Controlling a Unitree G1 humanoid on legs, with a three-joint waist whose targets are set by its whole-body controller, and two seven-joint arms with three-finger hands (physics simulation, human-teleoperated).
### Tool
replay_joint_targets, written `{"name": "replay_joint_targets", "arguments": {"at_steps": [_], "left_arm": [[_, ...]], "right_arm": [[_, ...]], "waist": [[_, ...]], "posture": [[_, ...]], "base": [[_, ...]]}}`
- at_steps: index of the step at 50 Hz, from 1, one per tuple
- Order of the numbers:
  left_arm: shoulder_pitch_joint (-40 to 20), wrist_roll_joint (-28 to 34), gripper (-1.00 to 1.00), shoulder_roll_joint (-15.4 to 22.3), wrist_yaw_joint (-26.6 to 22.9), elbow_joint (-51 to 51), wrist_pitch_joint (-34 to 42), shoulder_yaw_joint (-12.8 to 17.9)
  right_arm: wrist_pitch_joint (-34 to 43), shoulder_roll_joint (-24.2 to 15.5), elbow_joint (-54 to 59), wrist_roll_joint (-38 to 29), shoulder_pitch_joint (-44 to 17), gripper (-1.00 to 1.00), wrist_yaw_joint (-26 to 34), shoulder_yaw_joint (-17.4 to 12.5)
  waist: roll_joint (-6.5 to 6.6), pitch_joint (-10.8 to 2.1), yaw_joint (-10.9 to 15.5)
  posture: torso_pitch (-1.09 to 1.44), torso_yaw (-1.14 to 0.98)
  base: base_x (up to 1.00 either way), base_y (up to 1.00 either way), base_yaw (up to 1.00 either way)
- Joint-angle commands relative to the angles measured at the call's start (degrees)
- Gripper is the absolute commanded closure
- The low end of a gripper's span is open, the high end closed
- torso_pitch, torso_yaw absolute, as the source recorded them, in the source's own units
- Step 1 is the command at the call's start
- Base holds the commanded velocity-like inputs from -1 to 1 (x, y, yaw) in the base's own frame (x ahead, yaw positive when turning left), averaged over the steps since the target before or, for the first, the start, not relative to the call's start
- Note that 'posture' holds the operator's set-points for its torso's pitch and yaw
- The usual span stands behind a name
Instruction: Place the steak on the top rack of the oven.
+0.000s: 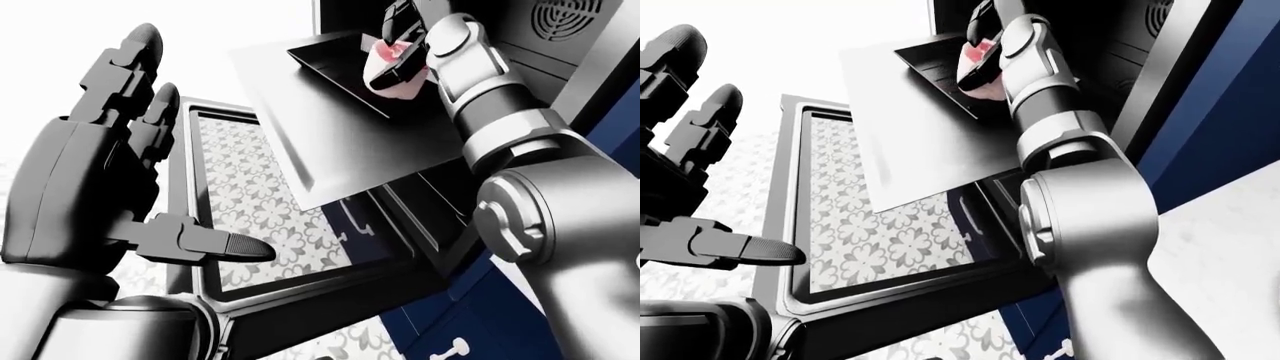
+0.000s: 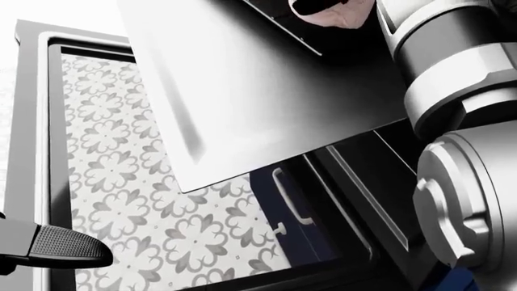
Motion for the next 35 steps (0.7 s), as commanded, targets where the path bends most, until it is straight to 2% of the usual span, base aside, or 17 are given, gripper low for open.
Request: {"name": "replay_joint_targets", "arguments": {"at_steps": [1,2,5,6,7,11,16,19,23,24,26,31,32,35], "left_arm": [[-1.3,0.1,-1.00,0.4,0.1,-0.2,-0.4,0.2],[-1.3,0.1,-1.00,0.5,0.1,-0.2,-0.4,0.3],[-1.4,0.2,-1.00,0.5,0.1,-0.2,-0.2,0.1],[-1.4,0.3,-1.00,0.5,0.1,-0.2,-0.2,0.1],[-1.4,0.3,-1.00,0.5,0.1,-0.2,-0.2,0.0],[-1.5,0.3,-1.00,0.4,0.1,-0.2,-0.4,0.2],[-1.8,-0.4,-1.00,0.2,0.1,-0.2,-1.1,1.1],[-1.9,-0.7,-1.00,-0.1,0.1,-0.2,-1.6,1.7],[-1.9,-0.6,-1.00,-0.4,0.1,-0.2,-1.9,1.6],[-2.0,-0.7,-1.00,-0.3,0.1,-0.2,-1.9,1.7],[-1.9,-0.7,-1.00,-0.3,0.1,-0.2,-1.9,1.8],[-1.9,-0.7,-1.00,-0.3,0.1,-0.2,-1.8,1.7],[-1.9,-0.7,-1.00,-0.2,0.1,-0.2,-1.8,1.8],[-1.7,-0.4,-1.00,-0.4,0.1,-0.2,-1.7,1.5]], "right_arm": [[-1.4,-0.5,-3.0,0.1,-2.8,1.00,-0.7,-0.5],[-1.2,-0.5,-3.0,0.0,-2.6,1.00,-0.5,-0.4],[-1.0,-0.5,-3.0,0.1,-2.3,0.60,0.3,-0.5],[-1.0,-0.5,-3.0,0.0,-2.0,0.64,0.5,-0.4],[-1.1,-0.4,-3.0,-0.2,-1.6,0.76,0.6,-0.3],[-1.0,-0.6,-3.1,-0.1,-1.3,0.82,1.1,-0.4],[-0.8,-0.8,-3.1,0.0,-1.5,0.62,1.1,-0.6],[-0.9,-1.0,-3.1,-0.1,-1.7,0.40,1.4,-0.5],[-0.9,-0.9,-3.0,-0.2,-1.4,0.31,1.3,-0.5],[-0.9,-0.9,-3.0,-0.2,-1.4,0.25,1.2,-0.5],[-0.8,-0.9,-3.0,-0.1,-1.4,0.02,1.4,-0.6],[-0.8,-1.0,-3.0,-0.4,-1.0,-0.07,1.5,-0.4],[-0.9,-1.0,-3.0,-0.4,-0.9,-0.15,1.5,-0.4],[-0.9,-1.0,-3.0,-0.3,-0.8,-0.16,1.7,-0.5]], "waist": [[-0.09,-1.83,0.1],[-0.09,-1.84,0.1],[-0.09,-1.86,0.1],[-0.09,-1.86,0.1],[-0.11,-1.86,0.1],[-0.18,-1.92,0.2],[-0.25,-1.83,0.2],[-0.24,-1.75,0.2],[-0.21,-1.72,0.3],[-0.22,-1.74,0.3],[-0.22,-1.78,0.3],[-0.23,-1.81,0.3],[-0.23,-1.81,0.3],[-0.21,-1.80,0.3]], "posture": [[0.00,0.57],[0.00,0.57],[0.00,0.57],[0.00,0.57],[0.00,0.57],[0.00,0.57],[0.00,0.57],[0.00,0.57],[0.00,0.57],[0.00,0.57],[0.00,0.57],[0.00,0.57],[0.00,0.57],[0.00,0.57]], "base": [[0.00,0.00,0.00],[0.00,0.00,0.00],[0.00,0.00,0.00],[0.00,0.00,0.00],[0.00,0.00,0.00],[0.00,0.00,0.00],[0.00,0.00,0.00],[0.00,0.00,0.00],[0.00,0.00,0.00],[0.00,0.00,0.00],[0.00,0.00,0.00],[0.00,0.00,0.00],[0.00,0.00,0.00],[0.00,0.00,0.00]]}}
